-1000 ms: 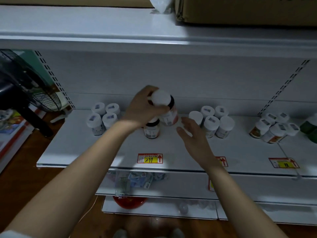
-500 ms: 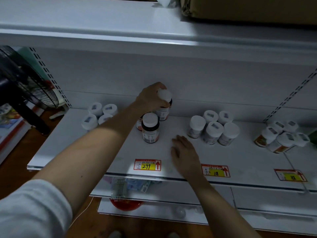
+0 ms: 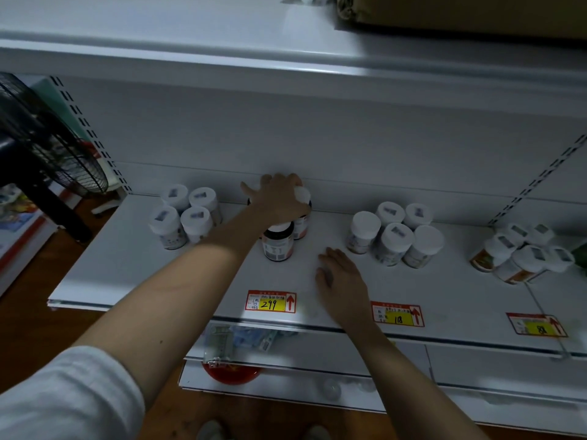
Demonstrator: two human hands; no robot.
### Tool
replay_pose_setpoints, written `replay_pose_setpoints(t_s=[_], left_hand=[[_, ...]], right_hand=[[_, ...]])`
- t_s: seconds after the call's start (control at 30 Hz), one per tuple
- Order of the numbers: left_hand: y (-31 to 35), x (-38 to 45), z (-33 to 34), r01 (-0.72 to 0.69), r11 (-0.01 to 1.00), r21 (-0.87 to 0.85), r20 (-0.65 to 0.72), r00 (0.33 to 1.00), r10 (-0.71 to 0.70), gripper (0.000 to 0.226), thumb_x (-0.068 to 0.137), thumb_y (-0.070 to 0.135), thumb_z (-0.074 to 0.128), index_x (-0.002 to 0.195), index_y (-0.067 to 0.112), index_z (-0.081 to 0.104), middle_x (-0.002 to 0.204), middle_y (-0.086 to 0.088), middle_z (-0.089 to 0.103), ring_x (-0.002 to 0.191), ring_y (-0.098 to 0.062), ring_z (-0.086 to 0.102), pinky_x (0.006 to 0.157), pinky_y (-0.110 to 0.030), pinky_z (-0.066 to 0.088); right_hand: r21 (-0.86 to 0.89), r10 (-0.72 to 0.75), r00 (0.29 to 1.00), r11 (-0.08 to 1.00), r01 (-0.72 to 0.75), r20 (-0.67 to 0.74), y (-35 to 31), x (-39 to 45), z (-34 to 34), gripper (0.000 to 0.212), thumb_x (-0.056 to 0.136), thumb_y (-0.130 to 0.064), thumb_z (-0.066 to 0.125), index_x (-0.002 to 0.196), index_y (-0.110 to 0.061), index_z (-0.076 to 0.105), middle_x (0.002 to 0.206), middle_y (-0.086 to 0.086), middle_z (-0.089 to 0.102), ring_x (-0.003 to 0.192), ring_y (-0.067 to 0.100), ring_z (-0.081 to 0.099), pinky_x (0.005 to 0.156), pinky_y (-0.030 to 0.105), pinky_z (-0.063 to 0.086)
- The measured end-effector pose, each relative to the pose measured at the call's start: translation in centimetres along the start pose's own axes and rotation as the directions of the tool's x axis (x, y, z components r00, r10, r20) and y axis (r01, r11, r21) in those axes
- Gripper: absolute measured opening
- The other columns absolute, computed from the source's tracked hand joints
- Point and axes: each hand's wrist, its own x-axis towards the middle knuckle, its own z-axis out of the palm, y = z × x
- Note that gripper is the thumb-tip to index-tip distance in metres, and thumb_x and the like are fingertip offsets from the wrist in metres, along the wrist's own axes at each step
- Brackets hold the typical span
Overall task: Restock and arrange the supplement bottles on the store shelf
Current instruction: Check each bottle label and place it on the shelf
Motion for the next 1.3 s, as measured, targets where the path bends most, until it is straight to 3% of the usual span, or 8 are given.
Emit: replay_pose_setpoints(t_s=[0.13, 0.43, 0.6, 0.8, 0.93, 1.07, 1.17, 1.3], left_hand=[[-0.9, -0.7, 0.9, 0.011, 0.999, -0.035, -0.053, 0.999, -0.013, 0.071, 0.083, 0.05, 0.065, 0.145, 0.034, 0.035, 0.156, -0.002, 0.026, 0.147, -0.028, 0.011, 0.115, -0.065, 0.015], [-2.2, -1.0, 3.3, -0.085, 0.983, -0.165, -0.227, 0.973, 0.046, 0.069, 0.086, 0.043, 0.069, 0.147, 0.024, 0.041, 0.151, -0.005, 0.037, 0.147, -0.028, 0.015, 0.114, -0.056, 0.027], [-2.2, -1.7, 2.8, -0.064, 0.998, -0.028, -0.222, 0.973, 0.056, 0.071, 0.089, 0.053, 0.06, 0.15, 0.029, 0.033, 0.158, -0.003, 0.026, 0.151, -0.027, 0.007, 0.116, -0.067, 0.012], [-2.0, -5.6, 1.3, -0.196, 0.971, 0.137, -0.263, 0.938, 0.227, 0.068, 0.093, 0.06, 0.047, 0.152, 0.031, 0.03, 0.159, 0.002, 0.029, 0.151, -0.025, 0.013, 0.116, -0.068, 0.0], [-1.7, -8.9, 1.0, -0.277, 0.947, 0.163, -0.222, 0.925, 0.309, 0.067, 0.093, 0.061, 0.044, 0.152, 0.034, 0.029, 0.158, 0.003, 0.03, 0.15, -0.023, 0.018, 0.117, -0.065, -0.001], [-1.2, -10.9, 1.8, -0.383, 0.924, -0.014, -0.264, 0.893, 0.366, 0.066, 0.086, 0.061, 0.045, 0.144, 0.029, 0.043, 0.144, 0.001, 0.049, 0.137, -0.026, 0.038, 0.115, -0.051, 0.025], [-0.2, -12.4, 2.9, -0.508, 0.853, -0.118, -0.391, 0.813, 0.43, 0.062, 0.082, 0.055, 0.046, 0.129, 0.018, 0.061, 0.121, -0.008, 0.065, 0.114, -0.031, 0.059, 0.091, -0.04, 0.05], [1.6, -13.1, 5.1, -0.545, 0.811, -0.214, -0.364, 0.815, 0.451, 0.064, 0.083, 0.052, 0.045, 0.127, 0.01, 0.064, 0.121, -0.014, 0.066, 0.109, -0.036, 0.063, 0.086, -0.043, 0.055]], right_hand=[[-0.015, -0.023, 1.0, 1.0, 0.023, -0.008, 0.2, 0.0, 0.1, 0.036, 0.096, -0.015, 0.058, 0.131, -0.007, 0.063, 0.146, 0.014, 0.052, 0.139, 0.03, 0.043, 0.115, 0.035, 0.027], [-0.011, -0.039, 0.998, 0.999, 0.039, -0.047, 0.4, 0.0, 0.4, 0.037, 0.092, -0.016, 0.058, 0.127, -0.004, 0.065, 0.141, 0.017, 0.056, 0.134, 0.034, 0.049, 0.113, 0.04, 0.033], [-0.041, -0.037, 0.999, 0.999, 0.036, -0.024, 0.3, 0.0, 0.2, 0.037, 0.095, -0.016, 0.059, 0.131, -0.007, 0.063, 0.145, 0.013, 0.052, 0.139, 0.03, 0.044, 0.115, 0.034, 0.028], [-0.017, 0.049, 0.993, 0.999, -0.047, 0.108, -0.9, 0.3, -1.2, 0.039, 0.1, -0.02, 0.055, 0.136, -0.006, 0.058, 0.15, 0.012, 0.047, 0.143, 0.026, 0.037, 0.116, 0.027, 0.023], [-0.02, 0.116, 0.962, 0.993, -0.115, 0.247, -3.6, 1.6, -3.6, 0.036, 0.104, -0.027, 0.046, 0.132, -0.009, 0.059, 0.136, 0.011, 0.058, 0.126, 0.028, 0.053, 0.102, 0.032, 0.039], [0.083, 0.097, 0.993, 0.991, -0.102, 0.068, -5.6, 1.0, -6.6, 0.031, 0.101, -0.019, 0.051, 0.129, -0.008, 0.06, 0.13, 0.009, 0.062, 0.119, 0.024, 0.058, 0.096, 0.03, 0.044], [0.15, 0.138, 0.99, 0.979, -0.136, -0.004, -5.8, -1.2, -8.8, 0.027, 0.101, -0.014, 0.051, 0.124, -0.007, 0.062, 0.118, 0.006, 0.064, 0.108, 0.017, 0.058, 0.091, 0.028, 0.044], [0.123, 0.196, 0.98, 0.974, -0.19, -0.033, -3.3, -3.7, -10.9, 0.02, 0.101, -0.016, 0.051, 0.116, -0.012, 0.063, 0.108, 0.004, 0.064, 0.098, 0.017, 0.057, 0.083, 0.026, 0.04]])
